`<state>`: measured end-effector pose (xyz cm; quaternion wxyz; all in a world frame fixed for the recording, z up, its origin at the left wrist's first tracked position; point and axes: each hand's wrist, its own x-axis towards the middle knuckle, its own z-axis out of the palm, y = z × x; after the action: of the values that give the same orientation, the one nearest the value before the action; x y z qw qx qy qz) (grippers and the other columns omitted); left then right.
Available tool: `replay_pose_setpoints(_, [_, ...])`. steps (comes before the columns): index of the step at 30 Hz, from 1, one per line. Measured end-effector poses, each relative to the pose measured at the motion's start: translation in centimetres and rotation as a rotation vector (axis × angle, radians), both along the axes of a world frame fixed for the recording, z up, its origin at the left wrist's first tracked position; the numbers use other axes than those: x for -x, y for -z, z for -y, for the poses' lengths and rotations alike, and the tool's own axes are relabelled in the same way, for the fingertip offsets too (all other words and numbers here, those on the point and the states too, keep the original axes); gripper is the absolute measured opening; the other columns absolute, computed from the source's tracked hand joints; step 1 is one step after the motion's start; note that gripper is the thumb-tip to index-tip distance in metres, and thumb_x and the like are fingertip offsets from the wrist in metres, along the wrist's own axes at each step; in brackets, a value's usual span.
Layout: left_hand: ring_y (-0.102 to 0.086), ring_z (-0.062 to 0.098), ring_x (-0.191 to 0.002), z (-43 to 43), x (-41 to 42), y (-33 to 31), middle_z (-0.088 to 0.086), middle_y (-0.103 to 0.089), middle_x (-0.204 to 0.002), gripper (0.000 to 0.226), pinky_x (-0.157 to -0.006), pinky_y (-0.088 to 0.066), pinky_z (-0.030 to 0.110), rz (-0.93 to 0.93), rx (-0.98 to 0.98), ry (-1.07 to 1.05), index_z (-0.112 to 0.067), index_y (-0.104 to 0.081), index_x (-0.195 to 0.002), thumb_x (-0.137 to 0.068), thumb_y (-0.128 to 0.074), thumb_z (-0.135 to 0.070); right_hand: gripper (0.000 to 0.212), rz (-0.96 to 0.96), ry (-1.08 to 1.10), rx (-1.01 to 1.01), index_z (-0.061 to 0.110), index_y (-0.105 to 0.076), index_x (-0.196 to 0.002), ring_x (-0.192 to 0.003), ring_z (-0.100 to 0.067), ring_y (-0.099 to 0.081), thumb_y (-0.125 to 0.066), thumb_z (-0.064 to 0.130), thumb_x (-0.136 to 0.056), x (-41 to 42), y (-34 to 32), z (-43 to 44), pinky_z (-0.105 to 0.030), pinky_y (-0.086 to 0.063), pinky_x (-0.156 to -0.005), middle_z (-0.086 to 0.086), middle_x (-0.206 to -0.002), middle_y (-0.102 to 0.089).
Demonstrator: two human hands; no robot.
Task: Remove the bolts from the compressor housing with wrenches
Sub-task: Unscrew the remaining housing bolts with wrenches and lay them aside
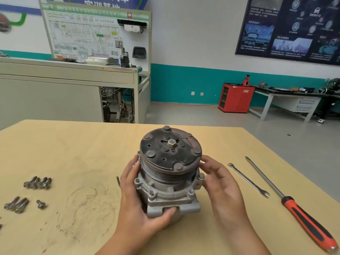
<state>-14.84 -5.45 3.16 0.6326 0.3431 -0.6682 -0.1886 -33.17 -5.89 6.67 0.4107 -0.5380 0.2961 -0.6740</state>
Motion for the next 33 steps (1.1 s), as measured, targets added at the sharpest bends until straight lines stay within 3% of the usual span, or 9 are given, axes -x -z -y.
replay_pose_setpoints(5, [-0.026, 0.031, -0.142, 0.7, 0.6, 0.1, 0.008, -0.024, -0.15, 0.096, -0.109, -0.033, 0.059, 0.051, 0.093, -0.103, -0.041, -0.02, -0.144, -0.067, -0.069, -0.069, 0.038, 0.037, 0.035, 0.058, 0.024, -0.073, -0.076, -0.1, -0.009, -0.064, -0.065, 0.061, -0.073, -0.3, 0.4, 1.2, -0.018, -0.051, -0.071, 0.007, -0.105, -0.071])
replay_pose_setpoints(11, [-0.028, 0.025, -0.14, 2.8, 2.0, -0.1, 0.005, -0.023, -0.144, 0.094, -0.114, -0.028, 0.037, 0.066, 0.091, -0.137, -0.039, -0.025, -0.136, -0.058, -0.074, -0.054, 0.016, -0.173, 0.192, 0.136, 0.023, -0.06, -0.097, -0.084, 0.002, -0.062, -0.052, 0.033, -0.087, 0.1, 0.4, 3.2, -0.011, -0.047, -0.071, 0.018, -0.097, -0.067])
replay_pose_setpoints(13, [-0.029, 0.03, -0.139, 3.6, 2.0, -0.2, 0.002, -0.023, -0.144, 0.091, -0.114, -0.03, 0.041, 0.054, 0.073, -0.112, -0.044, -0.026, -0.134, -0.057, -0.074, -0.055, 0.026, -0.137, 0.189, 0.128, 0.025, -0.06, -0.098, -0.096, -0.003, -0.061, -0.043, 0.044, -0.092, 0.7, 0.0, 3.7, -0.016, -0.047, -0.08, 0.015, -0.1, -0.067])
replay_pose_setpoints(15, [-0.031, 0.031, -0.138, 4.2, 1.7, -0.1, 0.002, -0.025, -0.144, 0.093, -0.113, -0.032, 0.046, 0.037, 0.071, -0.085, -0.046, -0.026, -0.136, -0.058, -0.074, -0.061, 0.034, -0.216, 0.19, 0.144, 0.025, -0.055, -0.101, -0.099, -0.006, -0.059, -0.055, 0.054, -0.082, 1.2, -0.3, 4.1, -0.03, -0.046, -0.086, 0.014, -0.105, -0.066])
replay_pose_setpoints(18, [-0.03, 0.026, -0.14, 4.4, 1.4, 0.1, -0.001, -0.027, -0.147, 0.097, -0.112, -0.031, 0.044, 0.013, 0.082, -0.051, -0.05, -0.024, -0.14, -0.06, -0.077, -0.057, 0.012, -0.304, 0.168, 0.133, 0.034, -0.06, -0.089, -0.095, -0.011, -0.06, -0.06, 0.036, -0.077, 1.6, 0.1, 4.5, -0.044, -0.045, -0.085, 0.014, -0.105, -0.066])
replay_pose_setpoints(21, [-0.029, 0.019, -0.141, 4.3, 1.4, 0.2, -0.009, -0.027, -0.148, 0.098, -0.113, -0.03, 0.04, 0.019, 0.083, -0.042, -0.052, -0.024, -0.141, -0.059, -0.077, -0.045, 0.028, -0.171, 0.11, 0.136, 0.03, -0.069, -0.09, -0.105, -0.014, -0.06, -0.041, 0.026, -0.091, 1.9, 0.5, 4.4, -0.029, -0.045, -0.094, 0.008, -0.106, -0.069])
replay_pose_setpoints(25, [-0.027, 0.018, -0.142, 4.2, 1.3, 0.3, -0.012, -0.026, -0.149, 0.097, -0.113, -0.03, 0.041, 0.021, 0.075, -0.041, -0.052, -0.024, -0.141, -0.059, -0.077, -0.045, 0.018, -0.208, 0.122, 0.118, 0.027, -0.057, -0.091, -0.106, -0.009, -0.059, -0.063, 0.031, -0.074, 1.2, 0.7, 4.3, -0.031, -0.046, -0.089, 0.013, -0.111, -0.066])
replay_pose_setpoints(29, [-0.028, 0.018, -0.142, 4.1, 1.2, 0.3, -0.009, -0.026, -0.149, 0.099, -0.111, -0.033, 0.046, 0.016, 0.06, -0.05, -0.052, -0.025, -0.142, -0.058, -0.078, -0.048, 0.021, -0.032, 0.113, 0.151, 0.028, -0.067, -0.087, -0.111, -0.01, -0.059, -0.046, 0.029, -0.091, 0.8, 1.1, 3.9, -0.018, -0.046, -0.087, 0.008, -0.114, -0.068])
replay_pose_setpoints(33, [-0.029, 0.02, -0.141, 4.1, 1.3, 0.4, -0.008, -0.028, -0.148, 0.099, -0.11, -0.032, 0.045, 0.026, 0.055, -0.057, -0.051, -0.026, -0.141, -0.057, -0.078, -0.049, 0.02, -0.115, 0.152, 0.149, 0.035, -0.057, -0.094, -0.108, -0.005, -0.059, -0.059, 0.021, -0.08, 0.4, 1.1, 3.7, -0.018, -0.047, -0.085, 0.013, -0.116, -0.065])
